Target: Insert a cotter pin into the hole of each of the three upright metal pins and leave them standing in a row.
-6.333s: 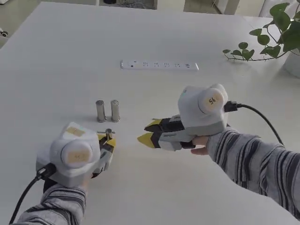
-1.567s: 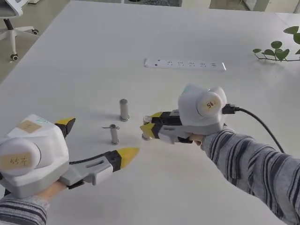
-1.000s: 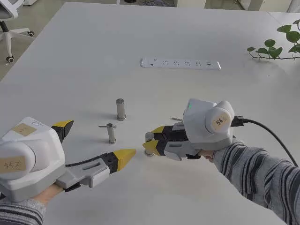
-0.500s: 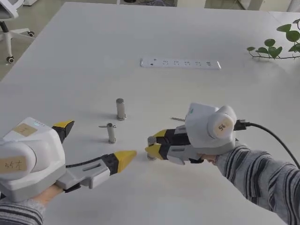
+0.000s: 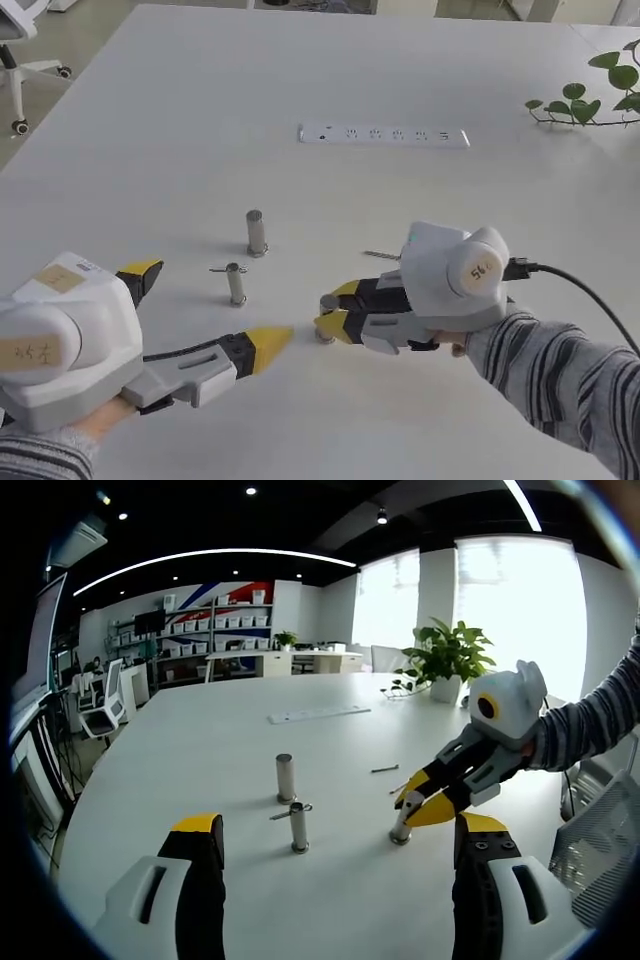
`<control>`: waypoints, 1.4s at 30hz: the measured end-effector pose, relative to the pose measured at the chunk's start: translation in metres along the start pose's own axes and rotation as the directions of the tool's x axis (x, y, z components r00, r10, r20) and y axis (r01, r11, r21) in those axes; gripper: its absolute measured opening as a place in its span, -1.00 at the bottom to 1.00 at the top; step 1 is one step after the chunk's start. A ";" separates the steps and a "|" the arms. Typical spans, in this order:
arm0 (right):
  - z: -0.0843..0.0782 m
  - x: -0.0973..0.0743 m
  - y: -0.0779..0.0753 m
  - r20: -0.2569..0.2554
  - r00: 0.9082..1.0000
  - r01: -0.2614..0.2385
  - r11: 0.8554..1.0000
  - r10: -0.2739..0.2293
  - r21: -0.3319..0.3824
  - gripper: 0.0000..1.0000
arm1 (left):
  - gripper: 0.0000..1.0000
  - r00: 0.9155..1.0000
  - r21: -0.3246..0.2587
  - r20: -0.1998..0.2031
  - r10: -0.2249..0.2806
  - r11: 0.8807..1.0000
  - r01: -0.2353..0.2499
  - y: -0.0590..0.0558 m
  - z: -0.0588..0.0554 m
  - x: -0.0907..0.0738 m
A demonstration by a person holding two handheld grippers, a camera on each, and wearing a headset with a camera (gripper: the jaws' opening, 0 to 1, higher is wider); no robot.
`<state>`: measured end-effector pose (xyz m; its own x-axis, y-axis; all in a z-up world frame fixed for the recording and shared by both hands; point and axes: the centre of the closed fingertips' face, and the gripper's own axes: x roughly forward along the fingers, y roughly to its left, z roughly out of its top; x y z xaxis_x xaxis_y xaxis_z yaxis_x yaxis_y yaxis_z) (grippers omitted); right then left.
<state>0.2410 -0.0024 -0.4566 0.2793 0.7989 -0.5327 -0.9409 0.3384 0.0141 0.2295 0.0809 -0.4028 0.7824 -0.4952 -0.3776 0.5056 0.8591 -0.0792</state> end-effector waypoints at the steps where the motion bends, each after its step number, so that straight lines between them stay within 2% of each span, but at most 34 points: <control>1: 0.000 0.000 0.000 -0.002 1.000 -0.003 1.000 0.003 -0.004 -0.82 | 0.90 1.000 0.002 0.000 0.001 1.000 -0.001 0.000 0.000 0.000; 4: 0.000 0.000 0.001 0.005 1.000 -0.005 1.000 0.005 0.008 -0.81 | 0.91 1.000 0.002 0.000 0.000 1.000 0.000 0.000 0.000 -0.001; 6: -0.003 -0.001 0.002 0.005 1.000 -0.018 0.997 0.017 0.072 -0.74 | 0.91 1.000 0.001 -0.003 0.000 1.000 0.000 0.000 0.000 -0.001; 8: -0.004 -0.002 0.000 -0.005 1.000 -0.009 0.999 0.009 0.051 -0.63 | 0.93 1.000 0.003 -0.008 -0.004 1.000 0.004 -0.001 -0.001 -0.001; 10: -0.005 -0.004 0.002 -0.016 1.000 -0.016 0.996 0.017 0.083 -0.56 | 0.95 1.000 0.005 -0.011 -0.008 1.000 0.008 -0.002 -0.001 -0.001; 13: -0.001 -0.009 0.002 -0.002 1.000 -0.017 0.996 0.017 0.089 -0.52 | 0.97 1.000 -0.003 -0.017 -0.008 1.000 0.008 -0.003 -0.003 -0.001; 18: -0.003 -0.021 -0.002 -0.047 0.998 -0.029 0.996 0.033 0.081 -0.44 | 0.97 1.000 0.000 -0.021 -0.011 1.000 0.011 -0.005 -0.005 -0.002; 21: -0.008 -0.028 -0.004 -0.097 0.994 -0.040 0.998 0.044 0.038 -0.40 | 0.97 1.000 -0.004 -0.022 -0.007 1.000 0.007 -0.004 -0.006 -0.003; 25: -0.014 -0.036 -0.006 -0.136 0.989 -0.063 0.998 0.065 0.017 -0.40 | 0.97 1.000 -0.007 -0.016 -0.005 1.000 0.005 -0.004 -0.005 -0.003; 29: -0.020 -0.041 -0.014 -0.162 0.985 -0.052 0.998 0.056 0.030 -0.42 | 0.97 1.000 -0.005 -0.012 -0.003 1.000 0.003 -0.005 -0.004 -0.002; 32: -0.028 -0.045 -0.027 -0.217 0.976 -0.022 1.000 0.025 0.017 -0.44 | 0.97 1.000 -0.005 -0.011 -0.003 1.000 0.003 -0.005 -0.004 -0.002; 35: -0.035 -0.048 -0.039 -0.281 0.960 -0.004 1.000 -0.004 -0.027 -0.48 | 0.97 1.000 -0.007 -0.016 -0.003 1.000 0.003 -0.005 -0.005 -0.001; 37: -0.036 -0.046 -0.045 -0.292 0.956 -0.005 1.000 -0.003 -0.027 -0.49 | 0.97 1.000 -0.010 -0.016 -0.001 1.000 0.001 -0.005 -0.005 0.000; 40: -0.040 -0.045 -0.054 -0.339 0.940 0.009 0.999 -0.022 -0.040 -0.51 | 0.97 1.000 -0.014 -0.015 -0.001 1.000 0.001 -0.005 -0.005 0.000; 41: -0.045 -0.047 -0.058 -0.379 0.925 0.017 0.998 -0.036 -0.054 -0.52 | 0.97 1.000 -0.014 -0.014 -0.001 1.000 0.001 -0.006 -0.005 0.000; 42: -0.046 -0.046 -0.060 -0.389 0.920 0.014 0.998 -0.040 -0.069 -0.53 | 0.97 1.000 -0.012 -0.015 -0.003 1.000 0.003 -0.006 -0.005 0.000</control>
<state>0.2757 -0.0822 -0.4714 0.2201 0.5280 -0.8202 -0.9478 0.3148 -0.0517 0.2249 0.0761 -0.4075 0.7751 -0.4958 -0.3916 0.5033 0.8592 -0.0918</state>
